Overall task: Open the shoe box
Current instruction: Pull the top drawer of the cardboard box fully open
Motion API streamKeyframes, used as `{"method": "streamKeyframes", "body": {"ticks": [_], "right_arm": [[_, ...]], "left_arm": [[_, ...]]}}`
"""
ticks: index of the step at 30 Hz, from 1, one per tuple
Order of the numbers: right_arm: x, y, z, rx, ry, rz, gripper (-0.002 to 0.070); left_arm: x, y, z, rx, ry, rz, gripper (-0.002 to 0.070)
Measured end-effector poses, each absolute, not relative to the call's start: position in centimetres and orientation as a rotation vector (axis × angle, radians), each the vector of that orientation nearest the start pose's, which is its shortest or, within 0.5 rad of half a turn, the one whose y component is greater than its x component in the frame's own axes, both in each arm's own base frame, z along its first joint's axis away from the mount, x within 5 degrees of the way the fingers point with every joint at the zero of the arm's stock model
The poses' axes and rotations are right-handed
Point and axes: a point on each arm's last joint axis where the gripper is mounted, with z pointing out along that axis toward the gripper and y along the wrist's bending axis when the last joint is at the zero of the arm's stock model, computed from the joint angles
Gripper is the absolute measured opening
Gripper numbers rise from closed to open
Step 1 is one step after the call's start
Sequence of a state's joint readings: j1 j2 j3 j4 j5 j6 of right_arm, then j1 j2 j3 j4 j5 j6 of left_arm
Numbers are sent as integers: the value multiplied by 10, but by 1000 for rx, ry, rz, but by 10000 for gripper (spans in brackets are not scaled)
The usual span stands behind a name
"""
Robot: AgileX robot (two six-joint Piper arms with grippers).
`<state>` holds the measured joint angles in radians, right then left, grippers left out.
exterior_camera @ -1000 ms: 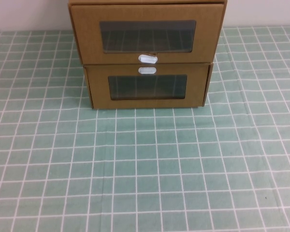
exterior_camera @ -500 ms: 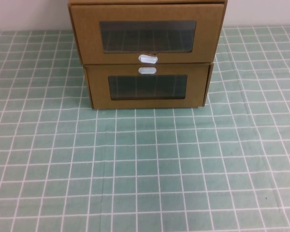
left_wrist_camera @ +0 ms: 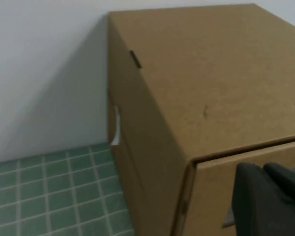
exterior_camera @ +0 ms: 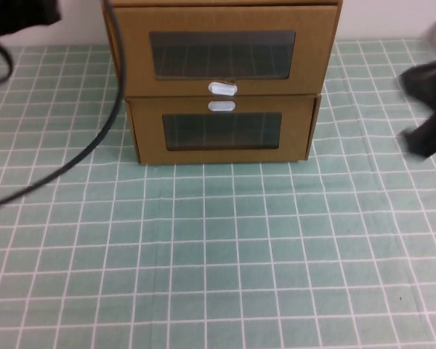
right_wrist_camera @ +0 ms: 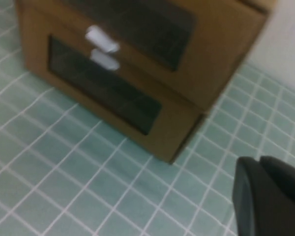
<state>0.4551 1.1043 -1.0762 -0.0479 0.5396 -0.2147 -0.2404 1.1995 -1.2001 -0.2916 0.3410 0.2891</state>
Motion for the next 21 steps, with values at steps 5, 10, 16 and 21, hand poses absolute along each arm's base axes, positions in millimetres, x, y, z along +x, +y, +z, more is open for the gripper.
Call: {"method": "streamKeyframes", "body": {"ticks": [5,10,16,21], "right_arm": [[222,162,348,-1193,1852,-21,-13],[229,197,319,-1451,1731,-115,-14],[258,220,295,-1467,1732,-219,-13],[280,244,290,-1342,1722,-499,-13]], "left_arm": [[297,-101,441,508,1803,-401,-5],[347,-129,444,662,1779,-548,-5],[412,-156,407,762,1865,-692,-5],[437,-167,378,766,1956,-831,-5]]}}
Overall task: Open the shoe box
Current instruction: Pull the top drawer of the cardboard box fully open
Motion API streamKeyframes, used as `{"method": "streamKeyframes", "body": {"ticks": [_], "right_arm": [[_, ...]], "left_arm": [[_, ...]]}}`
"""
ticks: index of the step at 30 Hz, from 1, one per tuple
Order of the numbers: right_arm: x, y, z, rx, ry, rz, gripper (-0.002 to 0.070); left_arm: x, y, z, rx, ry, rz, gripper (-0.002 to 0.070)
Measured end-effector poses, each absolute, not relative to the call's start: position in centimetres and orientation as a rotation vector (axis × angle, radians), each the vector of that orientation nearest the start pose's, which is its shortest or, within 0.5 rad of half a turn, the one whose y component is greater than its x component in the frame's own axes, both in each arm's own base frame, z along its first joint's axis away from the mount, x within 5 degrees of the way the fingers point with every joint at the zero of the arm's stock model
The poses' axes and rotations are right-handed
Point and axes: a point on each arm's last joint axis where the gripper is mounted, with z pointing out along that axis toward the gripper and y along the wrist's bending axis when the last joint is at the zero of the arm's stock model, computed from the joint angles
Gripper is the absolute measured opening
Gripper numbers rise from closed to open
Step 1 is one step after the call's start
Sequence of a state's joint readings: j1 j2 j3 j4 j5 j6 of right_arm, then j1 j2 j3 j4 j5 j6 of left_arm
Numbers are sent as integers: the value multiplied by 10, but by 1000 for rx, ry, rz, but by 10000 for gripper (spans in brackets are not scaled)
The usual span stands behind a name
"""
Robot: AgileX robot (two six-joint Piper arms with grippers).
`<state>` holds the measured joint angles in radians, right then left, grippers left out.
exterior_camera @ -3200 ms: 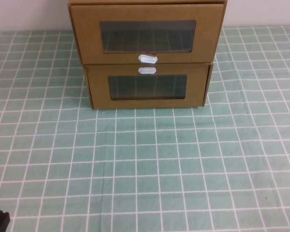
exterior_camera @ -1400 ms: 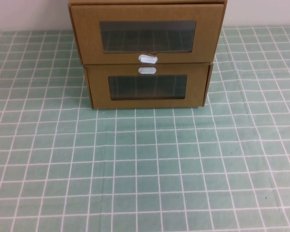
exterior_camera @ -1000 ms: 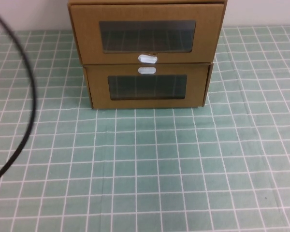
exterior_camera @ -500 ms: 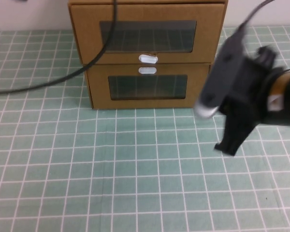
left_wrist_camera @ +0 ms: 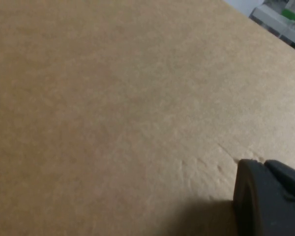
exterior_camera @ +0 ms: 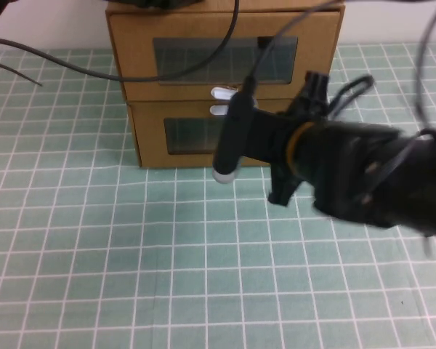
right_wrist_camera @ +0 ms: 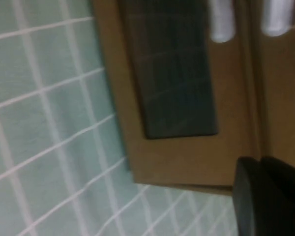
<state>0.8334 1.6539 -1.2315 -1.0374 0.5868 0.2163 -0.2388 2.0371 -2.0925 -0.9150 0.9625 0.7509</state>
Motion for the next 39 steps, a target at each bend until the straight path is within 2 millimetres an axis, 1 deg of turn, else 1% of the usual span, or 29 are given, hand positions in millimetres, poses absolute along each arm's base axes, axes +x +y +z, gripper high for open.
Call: {"method": "streamKeyframes", "body": {"ticks": [2,3,6,8,9,10,12,14,16,18,20,23,28,30,31,32,34,36,39], "right_arm": [[287,256,287,-1286,1632,-602,-13],[289,263,285,-1272,1592,-617,-13],[292,281,277,-1270,1491,-610,-13],[295,292,270,-1279,1474,-599,-8],[297,295,267,-1277,1476,-595,6],[300,298,264,-1265,1483,-595,32],[306,302,262,-1230,1497,-612,106],[311,306,265,-1187,1505,-621,210],[314,309,269,-1163,1501,-626,281],[317,310,268,-1158,1503,-630,309],[320,311,267,-1153,1505,-632,302],[327,311,262,-1152,1514,-641,270],[349,311,250,-1141,1531,-656,235],[355,312,249,-1133,1527,-662,200],[356,312,250,-1126,1527,-669,162],[357,313,251,-1119,1525,-672,111],[357,313,250,-1111,1545,-661,48],[356,313,249,-1104,1559,-660,27],[347,314,252,-1106,1560,-662,20]], "left_arm": [[438,-169,377,770,1958,-847,-5],[438,-169,377,771,1959,-850,-5],[439,-169,376,773,1962,-859,-5],[439,-169,376,774,1963,-862,-5],[439,-169,376,776,1965,-863,-5],[438,-170,376,778,1967,-869,-5],[438,-170,375,781,1969,-873,-5],[438,-170,375,783,1970,-879,-5],[437,-170,375,785,1971,-884,-5],[437,-171,375,784,1969,-888,-5],[437,-171,375,784,1969,-888,-5],[437,-171,376,784,1967,-887,-5],[437,-171,376,784,1967,-887,-5],[437,-171,376,784,1967,-887,-5],[437,-171,376,784,1967,-887,-5],[437,-170,376,785,1968,-885,-5],[437,-170,376,786,1971,-881,-5],[437,-170,376,786,1971,-881,-5],[437,-170,376,787,1972,-882,-5]]}}
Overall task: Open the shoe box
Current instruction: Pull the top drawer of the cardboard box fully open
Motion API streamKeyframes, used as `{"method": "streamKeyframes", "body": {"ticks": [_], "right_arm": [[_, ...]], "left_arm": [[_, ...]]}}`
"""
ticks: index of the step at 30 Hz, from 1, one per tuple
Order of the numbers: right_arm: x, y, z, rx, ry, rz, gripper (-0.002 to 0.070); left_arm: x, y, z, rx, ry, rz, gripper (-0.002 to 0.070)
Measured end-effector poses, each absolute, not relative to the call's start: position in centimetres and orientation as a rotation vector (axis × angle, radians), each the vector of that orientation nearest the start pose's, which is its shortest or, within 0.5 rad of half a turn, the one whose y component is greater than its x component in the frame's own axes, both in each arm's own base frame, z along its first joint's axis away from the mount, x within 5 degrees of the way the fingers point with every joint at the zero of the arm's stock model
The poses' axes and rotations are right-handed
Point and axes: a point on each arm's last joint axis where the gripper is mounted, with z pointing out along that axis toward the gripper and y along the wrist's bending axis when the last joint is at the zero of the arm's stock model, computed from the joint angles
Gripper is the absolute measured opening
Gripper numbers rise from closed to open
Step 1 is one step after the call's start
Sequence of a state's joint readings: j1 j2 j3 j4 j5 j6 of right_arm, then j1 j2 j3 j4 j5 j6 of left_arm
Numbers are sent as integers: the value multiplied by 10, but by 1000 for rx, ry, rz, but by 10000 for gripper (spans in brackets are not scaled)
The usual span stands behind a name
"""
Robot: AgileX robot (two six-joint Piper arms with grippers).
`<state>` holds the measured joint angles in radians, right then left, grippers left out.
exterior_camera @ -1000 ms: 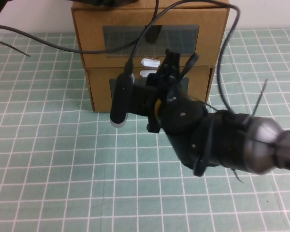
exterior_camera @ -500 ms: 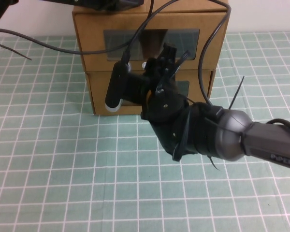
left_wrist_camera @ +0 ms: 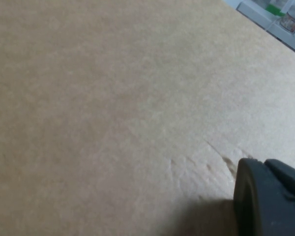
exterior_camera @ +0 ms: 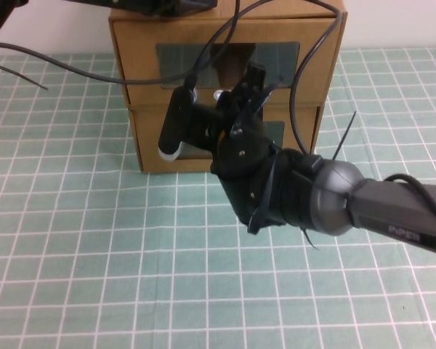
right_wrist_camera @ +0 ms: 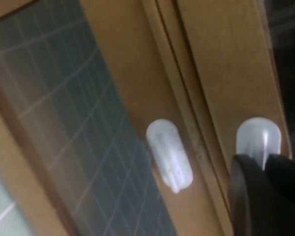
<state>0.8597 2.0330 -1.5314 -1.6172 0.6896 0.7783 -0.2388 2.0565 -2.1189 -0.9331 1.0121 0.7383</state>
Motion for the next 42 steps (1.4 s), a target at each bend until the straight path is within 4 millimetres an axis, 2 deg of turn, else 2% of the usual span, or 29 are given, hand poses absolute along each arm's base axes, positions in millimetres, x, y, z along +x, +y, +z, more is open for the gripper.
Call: {"method": "streamKeyframes", "body": {"ticks": [3,11,14,17,22,25,30,34,36,38,40,42], "right_arm": [[326,315,257,-1117,1561,-656,15],[241,310,260,-1179,1616,-622,14],[218,306,261,-1182,1670,-564,14],[207,304,256,-1180,1713,-535,15],[205,304,255,-1168,1722,-521,18],[205,307,260,-1140,1772,-471,60],[198,320,288,-1175,1817,-246,205],[184,321,329,-1211,1801,-7,237],[176,317,352,-1230,1800,75,237],[171,311,373,-1222,1788,120,218],[172,305,395,-1196,1742,127,171],[182,297,421,-1119,1703,134,104]], "left_arm": [[437,-170,375,787,1974,-885,-5],[437,-170,375,782,1977,-888,-5],[437,-170,375,782,1977,-888,-5],[437,-170,375,782,1977,-888,-5],[437,-170,375,782,1977,-888,-5],[437,-170,375,782,1977,-888,-5],[436,-170,382,789,1968,-878,-5],[432,-168,392,841,1969,-832,-5],[426,-165,405,856,1969,-790,-5],[415,-160,426,852,1952,-752,-5],[399,-155,449,848,1934,-731,-5],[378,-151,474,861,1899,-728,-5]]}}
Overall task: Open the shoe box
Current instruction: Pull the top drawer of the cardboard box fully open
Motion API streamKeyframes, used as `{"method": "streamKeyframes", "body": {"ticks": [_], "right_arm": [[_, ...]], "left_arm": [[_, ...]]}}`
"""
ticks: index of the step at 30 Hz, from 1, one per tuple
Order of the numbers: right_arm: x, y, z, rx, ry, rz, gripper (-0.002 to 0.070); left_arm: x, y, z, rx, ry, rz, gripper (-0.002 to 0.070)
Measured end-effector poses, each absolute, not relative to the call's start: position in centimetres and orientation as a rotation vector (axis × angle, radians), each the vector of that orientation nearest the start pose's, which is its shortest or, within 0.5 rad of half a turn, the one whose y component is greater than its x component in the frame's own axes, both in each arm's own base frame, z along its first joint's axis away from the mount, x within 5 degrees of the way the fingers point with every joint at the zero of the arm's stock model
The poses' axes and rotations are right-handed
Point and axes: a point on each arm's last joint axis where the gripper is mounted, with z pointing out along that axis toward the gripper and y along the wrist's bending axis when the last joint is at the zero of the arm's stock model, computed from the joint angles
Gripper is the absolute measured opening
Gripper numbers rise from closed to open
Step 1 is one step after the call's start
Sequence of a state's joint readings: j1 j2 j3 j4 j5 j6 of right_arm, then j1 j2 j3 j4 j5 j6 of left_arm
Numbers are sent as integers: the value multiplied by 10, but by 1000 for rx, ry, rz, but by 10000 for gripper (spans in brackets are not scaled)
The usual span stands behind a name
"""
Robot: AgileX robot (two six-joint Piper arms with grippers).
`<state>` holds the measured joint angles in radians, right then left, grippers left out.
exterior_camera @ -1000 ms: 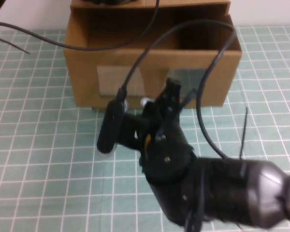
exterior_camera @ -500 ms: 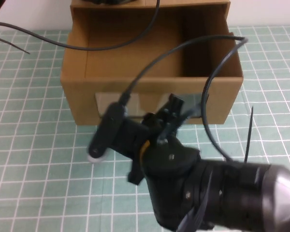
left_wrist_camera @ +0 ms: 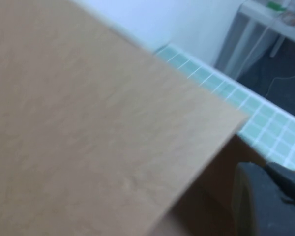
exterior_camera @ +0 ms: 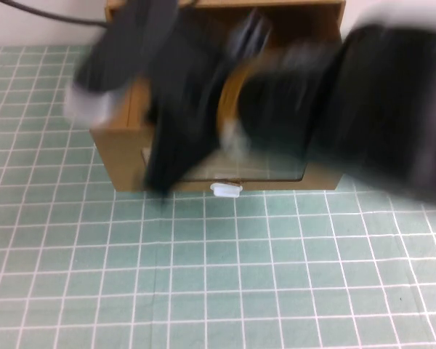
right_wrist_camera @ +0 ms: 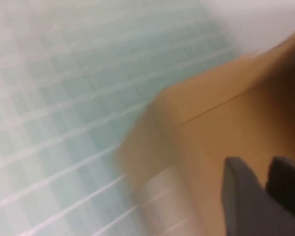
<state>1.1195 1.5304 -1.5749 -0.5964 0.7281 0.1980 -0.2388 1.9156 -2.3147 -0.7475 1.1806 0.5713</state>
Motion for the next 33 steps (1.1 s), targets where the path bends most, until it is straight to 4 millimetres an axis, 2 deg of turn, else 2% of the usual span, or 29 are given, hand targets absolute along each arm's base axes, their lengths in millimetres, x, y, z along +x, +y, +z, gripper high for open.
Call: {"method": "streamKeyframes", "body": {"ticks": [3,6,11,14,19,23,25,30,33], "right_arm": [[215,275,454,-950,1694,104,24],[254,242,477,-773,1744,32,-1],[304,169,480,-544,1903,14,-10],[307,123,487,-464,1950,82,-10],[283,63,493,-370,1953,126,-13],[242,28,495,-282,1880,50,-13],[216,22,492,-285,1831,17,-13],[167,24,470,-307,1738,61,-13],[145,26,444,-351,1733,79,-13]], "left_arm": [[350,-145,500,885,1859,-720,-5],[327,-137,519,880,1849,-674,-5],[300,-119,540,788,1894,-519,-5],[278,-110,554,753,1874,-476,-5],[232,-93,573,725,1835,-395,-5],[197,-80,571,709,1855,-336,-5],[181,-74,562,696,1878,-318,-5],[143,-59,525,609,1865,-271,-5],[119,-50,487,532,1840,-270,-5]]}}
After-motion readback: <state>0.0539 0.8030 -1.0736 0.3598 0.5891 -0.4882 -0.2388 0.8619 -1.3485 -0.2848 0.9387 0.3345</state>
